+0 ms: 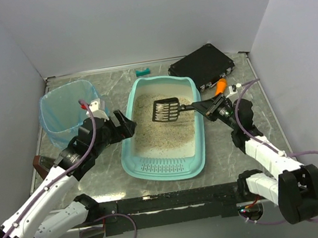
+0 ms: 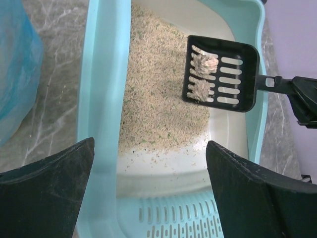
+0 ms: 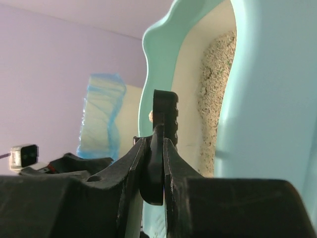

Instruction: Clean the litter box

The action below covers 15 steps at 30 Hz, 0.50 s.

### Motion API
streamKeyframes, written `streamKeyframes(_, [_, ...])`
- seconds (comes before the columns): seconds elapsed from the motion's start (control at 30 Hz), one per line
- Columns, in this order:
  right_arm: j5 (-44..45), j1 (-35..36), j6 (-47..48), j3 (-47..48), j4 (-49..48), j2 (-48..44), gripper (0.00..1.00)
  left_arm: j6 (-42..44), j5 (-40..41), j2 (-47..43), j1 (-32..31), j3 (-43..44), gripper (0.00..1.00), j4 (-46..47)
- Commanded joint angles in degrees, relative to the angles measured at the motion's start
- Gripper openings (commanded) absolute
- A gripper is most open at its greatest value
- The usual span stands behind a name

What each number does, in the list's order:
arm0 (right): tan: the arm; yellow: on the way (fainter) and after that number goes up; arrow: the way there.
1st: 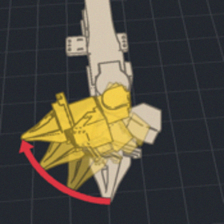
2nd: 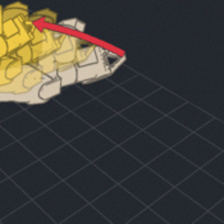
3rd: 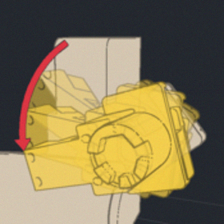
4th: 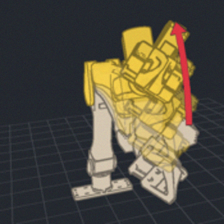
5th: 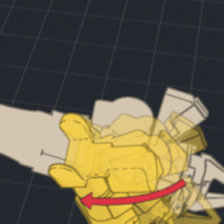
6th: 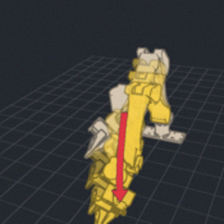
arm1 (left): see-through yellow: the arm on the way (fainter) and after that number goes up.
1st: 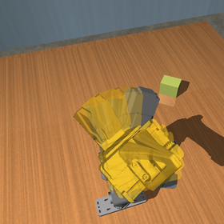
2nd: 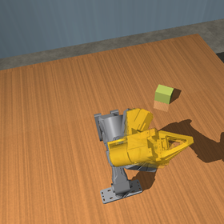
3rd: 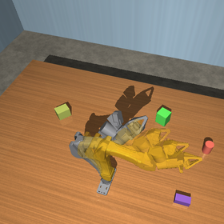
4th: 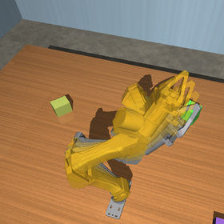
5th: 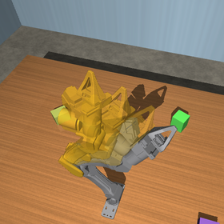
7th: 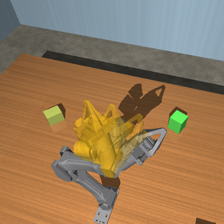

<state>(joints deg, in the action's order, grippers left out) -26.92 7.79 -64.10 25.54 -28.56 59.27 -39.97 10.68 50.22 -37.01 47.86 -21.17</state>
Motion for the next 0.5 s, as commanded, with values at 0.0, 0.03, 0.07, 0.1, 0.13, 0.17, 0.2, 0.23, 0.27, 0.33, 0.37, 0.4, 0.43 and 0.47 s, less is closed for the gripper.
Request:
streamKeyframes(0.0, [-1.0, 0.3, 5.1, 4.9, 3.4, -1.8, 0.0, -3.6, 0.5, -0.9, -0.3, -0.7, 0.97, 0.2])
streamKeyframes(0.03, [-0.9, 0.3, 5.5, 5.8, 7.6, -1.5, 0.0, -3.8, 0.2, -1.1, -0.3, -0.8, 0.97, 0.2])
streamKeyframes(0.07, [2.2, -0.5, 4.2, 5.0, 6.2, -1.9, 0.0, -3.7, 0.2, -1.2, -0.3, -0.9, 0.97, 0.2])
streamKeyframes(0.1, [3.4, -0.8, 0.9, 1.7, 3.3, -3.4, 0.0, -4.2, 0.5, -1.3, -0.3, -1.0, 0.97, 0.1])
streamKeyframes(0.13, [3.0, -0.8, 0.6, 1.2, -0.1, -3.6, 0.0, -4.2, 0.7, -1.6, -0.3, -1.0, 0.97, -0.1])
streamKeyframes(0.17, [-0.4, -0.5, 1.7, 2.0, -0.1, -2.5, 0.0, -4.6, 0.8, -1.7, -0.3, -1.0, 0.97, -0.4])
streamKeyframes(0.2, [-2.0, -0.3, 1.7, 3.6, 0.8, -1.8, 0.0, -4.7, 1.0, -2.1, -0.2, -1.2, 0.97, -0.8])
streamKeyframes(0.23, [-1.9, -0.3, 0.0, 3.1, -0.1, -0.7, 0.0, -4.9, 1.0, -2.4, -0.2, -1.2, 0.97, -0.9])
streamKeyframes(0.27, [-1.1, -0.8, -5.1, -0.3, -7.7, -0.2, 0.0, -4.9, 1.2, -2.7, -0.3, -1.4, 0.97, -1.2])
streamKeyframes(0.33, [-1.7, -1.1, -7.8, -1.8, -13.0, 1.5, 0.0, -5.1, 1.5, -3.5, -0.3, -1.3, 0.97, -1.7])
streamKeyframes(0.37, [-3.7, -1.0, -8.1, -1.1, -13.9, 2.2, 0.0, -5.5, 1.7, -3.8, -0.3, -1.2, 0.97, -2.2])
streamKeyframes(0.4, [-3.8, -1.0, -8.7, -1.0, -14.3, 2.9, 0.0, -5.7, 1.7, -4.5, -0.3, -1.4, 0.97, -2.8])
streamKeyframes(0.43, [-4.1, -0.9, -10.0, -1.3, -15.9, 4.8, 0.0, -5.9, 1.7, -4.9, -0.3, -1.6, 0.97, -2.8])
streamKeyframes(0.47, [-5.7, -0.8, -14.9, -2.8, -24.2, 6.3, 0.0, -6.1, 1.6, -5.4, -0.3, -2.4, 0.97, -2.7])
